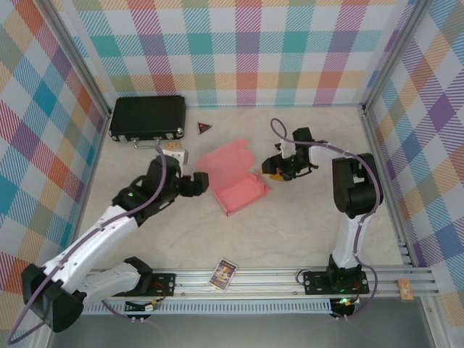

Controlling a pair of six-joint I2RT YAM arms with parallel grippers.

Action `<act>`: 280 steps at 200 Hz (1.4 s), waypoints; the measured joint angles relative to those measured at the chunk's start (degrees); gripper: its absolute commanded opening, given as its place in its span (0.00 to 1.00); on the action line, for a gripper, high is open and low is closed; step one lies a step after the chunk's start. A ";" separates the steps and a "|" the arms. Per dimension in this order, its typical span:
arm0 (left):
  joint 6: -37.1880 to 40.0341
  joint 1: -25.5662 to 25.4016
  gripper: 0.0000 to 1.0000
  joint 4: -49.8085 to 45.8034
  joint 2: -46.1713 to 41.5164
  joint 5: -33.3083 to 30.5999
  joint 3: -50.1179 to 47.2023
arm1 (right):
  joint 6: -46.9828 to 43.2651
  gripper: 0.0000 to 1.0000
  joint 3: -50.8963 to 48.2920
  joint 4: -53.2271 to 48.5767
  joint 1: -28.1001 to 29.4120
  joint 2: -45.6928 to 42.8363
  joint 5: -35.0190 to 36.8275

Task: Fold the paper box

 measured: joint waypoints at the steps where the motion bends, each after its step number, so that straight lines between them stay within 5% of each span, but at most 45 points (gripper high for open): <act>1: -0.24 0.00 0.89 0.11 0.11 0.02 -0.22 | 0.00 0.62 0.00 0.00 -0.02 0.00 0.09; 94: -15.98 -0.17 0.89 18.29 16.35 6.49 -8.11 | 0.48 0.57 0.42 0.13 2.47 2.45 -0.66; 170: -17.68 -1.09 0.75 25.73 25.99 10.93 -8.50 | 2.05 0.58 -0.79 2.89 2.47 2.45 -5.25; 280: -16.98 -3.78 0.75 23.93 28.63 10.08 -5.25 | 3.43 0.54 -3.56 4.72 2.60 0.79 -8.59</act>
